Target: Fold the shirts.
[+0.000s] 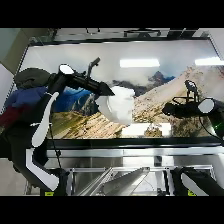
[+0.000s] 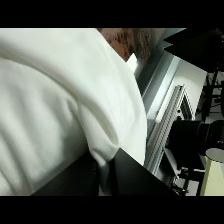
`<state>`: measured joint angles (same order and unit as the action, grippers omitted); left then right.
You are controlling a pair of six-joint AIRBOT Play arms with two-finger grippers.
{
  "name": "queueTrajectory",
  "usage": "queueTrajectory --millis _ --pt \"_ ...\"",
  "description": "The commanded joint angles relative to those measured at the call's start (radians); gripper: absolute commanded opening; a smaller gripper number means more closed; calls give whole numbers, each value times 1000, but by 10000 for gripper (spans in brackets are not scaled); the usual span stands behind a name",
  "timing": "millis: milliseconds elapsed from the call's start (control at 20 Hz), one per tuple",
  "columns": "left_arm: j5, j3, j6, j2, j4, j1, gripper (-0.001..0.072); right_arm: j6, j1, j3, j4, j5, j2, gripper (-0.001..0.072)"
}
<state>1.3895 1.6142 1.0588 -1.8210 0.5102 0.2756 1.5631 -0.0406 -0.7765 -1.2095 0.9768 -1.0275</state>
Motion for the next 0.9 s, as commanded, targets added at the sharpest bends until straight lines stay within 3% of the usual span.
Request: queueTrajectory --millis 0,50,100,250,450,700,850 --pt "-54 -37 -4 -17 -6 67 354 -8 -7 -1 13 27 0 456" --pt "-59 -36 -4 -18 -5 63 593 -7 -7 -1 34 30 0 456" --pt "-45 -22 -3 -18 -5 48 716 -6 -8 -1 72 41 1 455" --pt "77 93 23 -18 70 -46 712 -58 -4 0 208 57 -1 457" --pt "220 124 134 -15 360 -165 711 -99 58 34 232 28 -61 457" --pt "115 -159 122 -6 396 -270 710 -266 243 50 404 -139 -241 457" --pt "-4 -274 21 -6 252 -275 709 -366 255 47 529 -164 -348 457"
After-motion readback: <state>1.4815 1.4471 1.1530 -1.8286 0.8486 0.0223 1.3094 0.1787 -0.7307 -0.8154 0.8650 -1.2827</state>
